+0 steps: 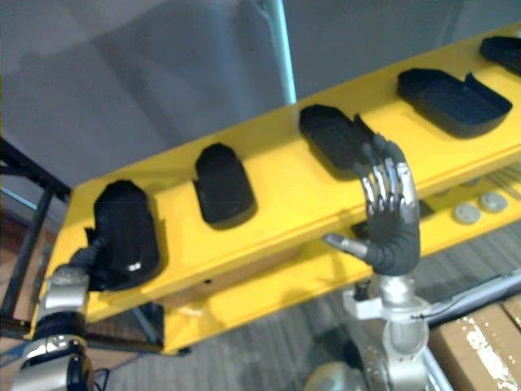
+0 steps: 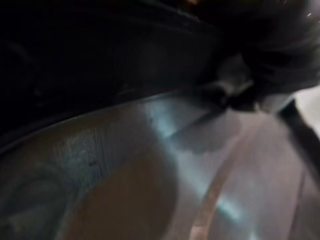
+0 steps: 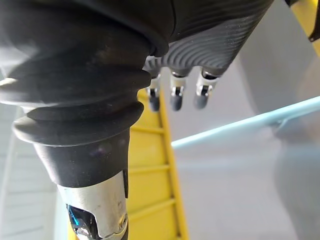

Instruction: Walk over and take plastic housings, then place them on the shelf

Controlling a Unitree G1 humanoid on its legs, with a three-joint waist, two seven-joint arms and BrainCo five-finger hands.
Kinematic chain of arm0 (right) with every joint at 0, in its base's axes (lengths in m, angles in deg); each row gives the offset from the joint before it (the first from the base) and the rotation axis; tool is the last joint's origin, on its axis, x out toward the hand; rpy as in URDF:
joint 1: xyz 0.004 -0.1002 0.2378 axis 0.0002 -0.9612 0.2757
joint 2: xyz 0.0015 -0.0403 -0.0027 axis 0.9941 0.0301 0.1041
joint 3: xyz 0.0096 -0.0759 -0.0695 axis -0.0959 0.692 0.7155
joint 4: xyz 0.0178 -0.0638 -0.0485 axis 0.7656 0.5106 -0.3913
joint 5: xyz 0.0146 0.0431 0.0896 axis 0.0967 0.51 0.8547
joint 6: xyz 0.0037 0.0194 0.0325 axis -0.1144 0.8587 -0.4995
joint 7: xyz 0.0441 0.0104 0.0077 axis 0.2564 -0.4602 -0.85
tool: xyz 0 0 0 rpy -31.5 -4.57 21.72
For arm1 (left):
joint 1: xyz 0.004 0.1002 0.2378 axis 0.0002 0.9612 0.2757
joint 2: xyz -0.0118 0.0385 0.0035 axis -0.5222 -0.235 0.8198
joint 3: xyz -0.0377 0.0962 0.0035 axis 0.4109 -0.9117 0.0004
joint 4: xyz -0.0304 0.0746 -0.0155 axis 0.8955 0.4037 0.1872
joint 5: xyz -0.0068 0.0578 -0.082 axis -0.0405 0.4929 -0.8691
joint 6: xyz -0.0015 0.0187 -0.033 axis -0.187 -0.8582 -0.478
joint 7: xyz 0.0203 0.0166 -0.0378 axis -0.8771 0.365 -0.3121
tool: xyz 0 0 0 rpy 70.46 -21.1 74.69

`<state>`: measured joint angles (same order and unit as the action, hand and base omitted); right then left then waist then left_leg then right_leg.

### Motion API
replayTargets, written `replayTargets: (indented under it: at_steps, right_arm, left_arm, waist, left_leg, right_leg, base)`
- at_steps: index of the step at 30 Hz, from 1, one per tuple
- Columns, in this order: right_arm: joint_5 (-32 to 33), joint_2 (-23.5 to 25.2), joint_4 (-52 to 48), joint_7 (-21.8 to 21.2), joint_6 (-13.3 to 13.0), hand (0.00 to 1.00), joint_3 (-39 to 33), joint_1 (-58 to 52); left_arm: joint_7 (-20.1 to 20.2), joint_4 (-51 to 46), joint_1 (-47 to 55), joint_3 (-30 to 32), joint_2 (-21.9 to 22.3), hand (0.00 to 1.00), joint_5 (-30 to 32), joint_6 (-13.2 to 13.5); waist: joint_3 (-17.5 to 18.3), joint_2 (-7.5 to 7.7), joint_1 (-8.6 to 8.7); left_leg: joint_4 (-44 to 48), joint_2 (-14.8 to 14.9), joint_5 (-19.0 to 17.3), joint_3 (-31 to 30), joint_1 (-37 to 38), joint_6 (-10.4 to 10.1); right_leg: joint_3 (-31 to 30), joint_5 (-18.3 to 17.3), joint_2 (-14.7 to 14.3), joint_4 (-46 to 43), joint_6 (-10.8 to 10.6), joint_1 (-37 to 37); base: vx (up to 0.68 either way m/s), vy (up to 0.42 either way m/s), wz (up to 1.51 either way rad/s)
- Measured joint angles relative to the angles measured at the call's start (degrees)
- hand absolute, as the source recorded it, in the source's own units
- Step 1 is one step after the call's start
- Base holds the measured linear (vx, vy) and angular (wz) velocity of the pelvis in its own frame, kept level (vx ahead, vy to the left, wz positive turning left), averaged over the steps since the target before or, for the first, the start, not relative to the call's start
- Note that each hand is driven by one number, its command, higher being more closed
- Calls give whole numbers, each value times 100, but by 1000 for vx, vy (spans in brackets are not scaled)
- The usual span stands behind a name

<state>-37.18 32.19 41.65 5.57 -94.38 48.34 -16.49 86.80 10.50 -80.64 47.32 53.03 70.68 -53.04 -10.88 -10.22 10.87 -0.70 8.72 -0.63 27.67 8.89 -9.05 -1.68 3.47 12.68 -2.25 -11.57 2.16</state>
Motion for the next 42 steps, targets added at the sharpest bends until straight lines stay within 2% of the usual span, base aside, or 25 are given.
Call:
replayTargets:
  at_steps: [8, 10, 16, 24, 25, 29, 35, 42]
  right_arm:
    - [265, -70, -68, -442, 90, 0, -49, 24]
    - [336, -162, -192, -797, 272, 0, 10, 27]
    - [432, -438, -237, -1545, 521, 0, 638, 257]
    - [415, -601, -238, -1552, 791, 0, 1381, 816]
    - [415, -627, -238, -1525, 799, 0, 1436, 878]
    - [411, -683, -234, -1380, 914, 0, 1549, 951]
    - [357, -681, -235, -1294, 951, 0, 1714, 936]
    - [245, -680, -216, -1068, 896, 0, 1944, 925]
  left_arm:
    - [-137, 16, -81, 88, -1, 100, 43, -1]
    - [-142, 98, -219, 88, -19, 100, 61, 4]
    - [-178, 123, -396, 34, -53, 100, 73, 9]
    - [-183, 327, -848, -462, -484, 100, 124, 16]
    - [-185, 339, -914, -523, -523, 0, 129, 1]
    - [-270, 346, -1066, -649, -568, 0, 127, -22]
    - [-879, 353, -1557, -653, -702, 0, 25, -440]
    - [-2298, 361, -1947, -652, -742, 0, -328, -685]
  waist:
    - [-157, -38, 101]
    - [-194, -9, 104]
    - [-311, 73, 107]
    - [-498, 147, 97]
    - [-528, 149, 91]
    - [-596, 168, 96]
    - [-744, 342, 112]
    - [-870, 529, 104]
  left_leg:
    - [1, -26, -7, 117, -6, 13]
    - [14, -32, -8, 125, -45, 14]
    - [40, -38, -8, 101, -48, 16]
    - [130, -54, 13, -77, -317, 55]
    - [130, -55, 18, -84, -338, 57]
    - [136, -57, 22, -142, -403, 58]
    - [148, -48, 45, -148, -538, 63]
    - [189, -12, 44, -173, -612, 62]
  right_leg:
    - [-137, 2, 2, -31, -3, 110]
    - [-159, 3, 4, -88, -6, 181]
    - [-151, 1, 17, -134, -8, 184]
    - [-15, -12, 85, -251, -10, 349]
    - [-13, -12, 85, -272, -10, 377]
    - [20, -41, 94, -328, -6, 432]
    - [10, -48, 87, -399, -1, 590]
    - [26, -46, 63, -400, 2, 623]
  base:
    - [-15, -16, -7]
    - [0, 0, 0]
    - [-5, -3, 1]
    - [-30, -18, 11]
    - [-9, -16, 4]
    - [-1, -14, 6]
    - [0, 0, 0]
    - [-1, -4, 1]
